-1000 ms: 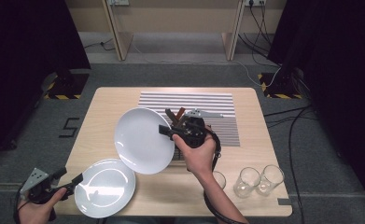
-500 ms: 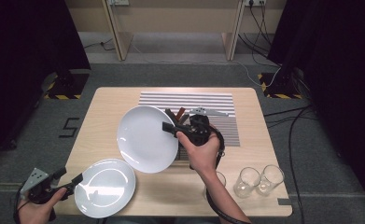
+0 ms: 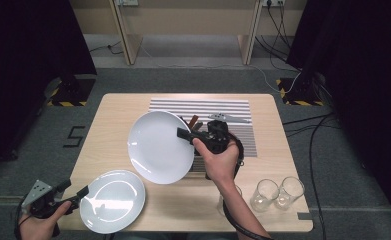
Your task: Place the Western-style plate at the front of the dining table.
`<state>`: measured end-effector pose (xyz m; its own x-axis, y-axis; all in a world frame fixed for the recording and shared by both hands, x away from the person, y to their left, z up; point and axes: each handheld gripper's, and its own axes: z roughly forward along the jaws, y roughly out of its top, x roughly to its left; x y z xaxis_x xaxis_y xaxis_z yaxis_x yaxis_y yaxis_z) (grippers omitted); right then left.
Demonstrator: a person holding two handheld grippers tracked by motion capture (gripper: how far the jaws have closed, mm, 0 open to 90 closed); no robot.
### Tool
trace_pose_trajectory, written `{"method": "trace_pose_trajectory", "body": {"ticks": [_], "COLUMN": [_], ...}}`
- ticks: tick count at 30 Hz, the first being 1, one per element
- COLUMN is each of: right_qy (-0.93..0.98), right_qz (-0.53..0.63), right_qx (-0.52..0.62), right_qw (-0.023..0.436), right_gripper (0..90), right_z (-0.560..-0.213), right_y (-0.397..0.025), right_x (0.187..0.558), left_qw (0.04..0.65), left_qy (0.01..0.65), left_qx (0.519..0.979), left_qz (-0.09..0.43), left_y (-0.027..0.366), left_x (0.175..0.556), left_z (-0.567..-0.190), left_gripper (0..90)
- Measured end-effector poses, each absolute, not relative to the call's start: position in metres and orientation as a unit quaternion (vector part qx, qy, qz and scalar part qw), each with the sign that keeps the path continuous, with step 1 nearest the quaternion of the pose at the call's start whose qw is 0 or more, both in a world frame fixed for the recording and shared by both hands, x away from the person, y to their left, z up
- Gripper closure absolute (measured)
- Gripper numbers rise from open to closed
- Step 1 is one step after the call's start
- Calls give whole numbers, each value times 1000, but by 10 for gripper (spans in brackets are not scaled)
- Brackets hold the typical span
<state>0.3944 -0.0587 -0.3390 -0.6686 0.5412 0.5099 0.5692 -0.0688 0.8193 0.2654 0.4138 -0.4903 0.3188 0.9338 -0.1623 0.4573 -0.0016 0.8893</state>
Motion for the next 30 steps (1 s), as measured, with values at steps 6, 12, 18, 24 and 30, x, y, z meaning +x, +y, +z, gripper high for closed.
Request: {"method": "trace_pose_trajectory", "body": {"ticks": [6,12,18,24,30], "right_qy": [-680,-677,-674,-668,-665], "right_qz": [-609,-610,-613,-616,-617], "right_qx": [-409,-412,-413,-417,-421], "right_qw": [7,5,1,0,-4], "right_gripper": [848,849,849,850,851], "right_z": [-337,-336,-332,-330,-328], "right_y": [-63,-67,-72,-78,-83], "right_x": [396,397,398,400,401], "left_qw": [472,473,472,472,472], "left_qy": [526,525,525,525,524], "left_qx": [660,661,661,661,662], "left_qz": [254,253,253,254,254], "left_y": [414,413,412,412,412], "left_x": [266,266,266,266,266], "left_z": [-490,-490,-490,-490,-490], "left_gripper": [196,196,196,196,197]}}
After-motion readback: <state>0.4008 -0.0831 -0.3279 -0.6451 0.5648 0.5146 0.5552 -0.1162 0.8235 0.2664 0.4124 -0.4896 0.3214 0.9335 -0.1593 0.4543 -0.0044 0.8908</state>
